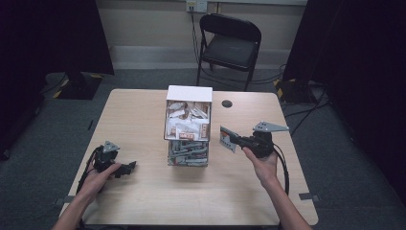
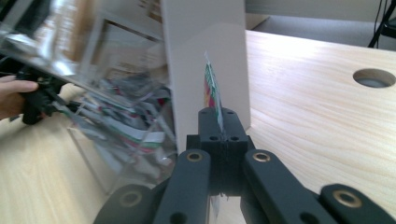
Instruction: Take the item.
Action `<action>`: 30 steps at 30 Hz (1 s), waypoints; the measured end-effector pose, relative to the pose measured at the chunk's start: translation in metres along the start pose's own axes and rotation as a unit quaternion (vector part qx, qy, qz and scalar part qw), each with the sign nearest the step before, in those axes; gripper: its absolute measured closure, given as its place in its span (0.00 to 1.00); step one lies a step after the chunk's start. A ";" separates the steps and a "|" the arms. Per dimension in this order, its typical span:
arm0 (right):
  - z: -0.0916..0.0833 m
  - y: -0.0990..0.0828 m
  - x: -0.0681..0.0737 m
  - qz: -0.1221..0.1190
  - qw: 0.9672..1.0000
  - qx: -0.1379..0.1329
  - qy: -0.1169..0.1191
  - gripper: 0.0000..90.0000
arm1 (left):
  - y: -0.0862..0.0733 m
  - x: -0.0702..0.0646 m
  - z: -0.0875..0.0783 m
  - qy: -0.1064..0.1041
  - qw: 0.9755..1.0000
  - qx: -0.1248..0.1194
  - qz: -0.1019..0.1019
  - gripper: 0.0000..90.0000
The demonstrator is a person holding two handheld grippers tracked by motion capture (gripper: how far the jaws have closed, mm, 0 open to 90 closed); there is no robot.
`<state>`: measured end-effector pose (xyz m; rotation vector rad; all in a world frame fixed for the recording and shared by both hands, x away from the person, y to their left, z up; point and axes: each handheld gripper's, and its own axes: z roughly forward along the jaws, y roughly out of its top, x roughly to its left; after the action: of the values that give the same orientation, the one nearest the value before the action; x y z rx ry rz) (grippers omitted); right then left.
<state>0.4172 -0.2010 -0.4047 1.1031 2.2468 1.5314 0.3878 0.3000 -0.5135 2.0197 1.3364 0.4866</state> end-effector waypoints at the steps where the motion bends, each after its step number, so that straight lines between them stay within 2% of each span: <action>1: 0.002 -0.001 -0.002 0.004 1.000 0.001 -0.001 1.00 | 0.000 0.000 0.000 0.000 1.000 0.000 0.000 0.00; 3: 0.007 -0.001 -0.006 -0.001 1.000 0.005 -0.010 1.00 | 0.000 0.000 0.000 0.001 1.000 -0.001 0.000 0.00; 5: 0.011 -0.002 -0.012 0.015 1.000 0.004 -0.004 1.00 | 0.000 0.000 0.000 0.001 1.000 -0.001 0.000 0.00; 7: 0.016 -0.003 -0.016 0.016 1.000 0.012 -0.011 1.00 | 0.000 0.000 0.000 0.000 1.000 0.000 0.000 0.00; 16: 0.039 -0.014 -0.030 0.030 0.999 0.042 -0.012 1.00 | 0.000 0.000 0.000 -0.002 1.000 0.001 0.001 0.00; 23: 0.054 -0.023 -0.033 0.037 0.998 0.059 -0.013 1.00 | 0.000 0.000 0.000 -0.002 1.000 0.001 0.001 0.00; 30: 0.059 -0.031 -0.036 0.049 0.997 0.065 -0.015 1.00 | 0.000 0.000 0.000 -0.002 1.000 0.001 0.002 0.00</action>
<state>0.4608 -0.1888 -0.4657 1.2809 2.3334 1.4092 0.3879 0.3004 -0.5135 2.0231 1.3314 0.4823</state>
